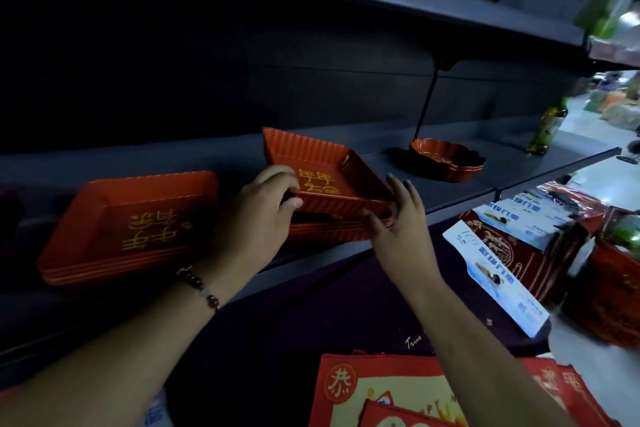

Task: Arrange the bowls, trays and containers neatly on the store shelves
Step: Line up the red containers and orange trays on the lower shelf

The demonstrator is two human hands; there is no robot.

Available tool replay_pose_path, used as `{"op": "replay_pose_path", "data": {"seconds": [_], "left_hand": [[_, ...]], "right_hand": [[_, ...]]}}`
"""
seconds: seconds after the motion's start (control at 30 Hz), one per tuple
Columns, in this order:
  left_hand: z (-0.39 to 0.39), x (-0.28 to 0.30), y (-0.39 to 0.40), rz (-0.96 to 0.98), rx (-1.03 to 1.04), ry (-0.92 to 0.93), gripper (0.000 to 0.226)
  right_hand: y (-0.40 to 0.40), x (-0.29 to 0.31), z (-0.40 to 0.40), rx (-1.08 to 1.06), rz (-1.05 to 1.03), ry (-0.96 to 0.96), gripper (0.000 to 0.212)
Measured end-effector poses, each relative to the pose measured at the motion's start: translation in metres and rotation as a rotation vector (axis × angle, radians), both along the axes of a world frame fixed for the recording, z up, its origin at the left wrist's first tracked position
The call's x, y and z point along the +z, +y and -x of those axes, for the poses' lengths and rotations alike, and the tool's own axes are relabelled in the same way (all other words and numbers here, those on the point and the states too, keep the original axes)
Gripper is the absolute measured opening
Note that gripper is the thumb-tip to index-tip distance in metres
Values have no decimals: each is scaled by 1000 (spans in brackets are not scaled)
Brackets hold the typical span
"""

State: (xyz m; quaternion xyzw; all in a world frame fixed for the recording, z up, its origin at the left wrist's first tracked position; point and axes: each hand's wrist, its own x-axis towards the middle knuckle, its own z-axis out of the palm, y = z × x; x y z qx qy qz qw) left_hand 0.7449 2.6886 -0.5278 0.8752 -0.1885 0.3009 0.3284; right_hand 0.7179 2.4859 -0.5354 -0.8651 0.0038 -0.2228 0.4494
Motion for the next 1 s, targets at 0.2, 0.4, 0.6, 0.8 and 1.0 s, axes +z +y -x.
{"op": "replay_pose_path", "data": {"seconds": [0.2,0.4,0.6,0.8,1.0], "left_hand": [[51,-7,74,107,113,-38,12],[80,-5,143,23,220,28,16],[93,-25,186,8,310,120,16],[87,-36,204,-27,350,135,22],[84,-42,215,-192,358,239,32]], "right_hand": [[47,5,7,134,371,-224,54],[103,-5,11,280,426,-314,39],[156,-16,7,327,484,-316,38],[181,-19,3,325,530,-194,51],[180,-23,-4,467,698,-30,60]]}}
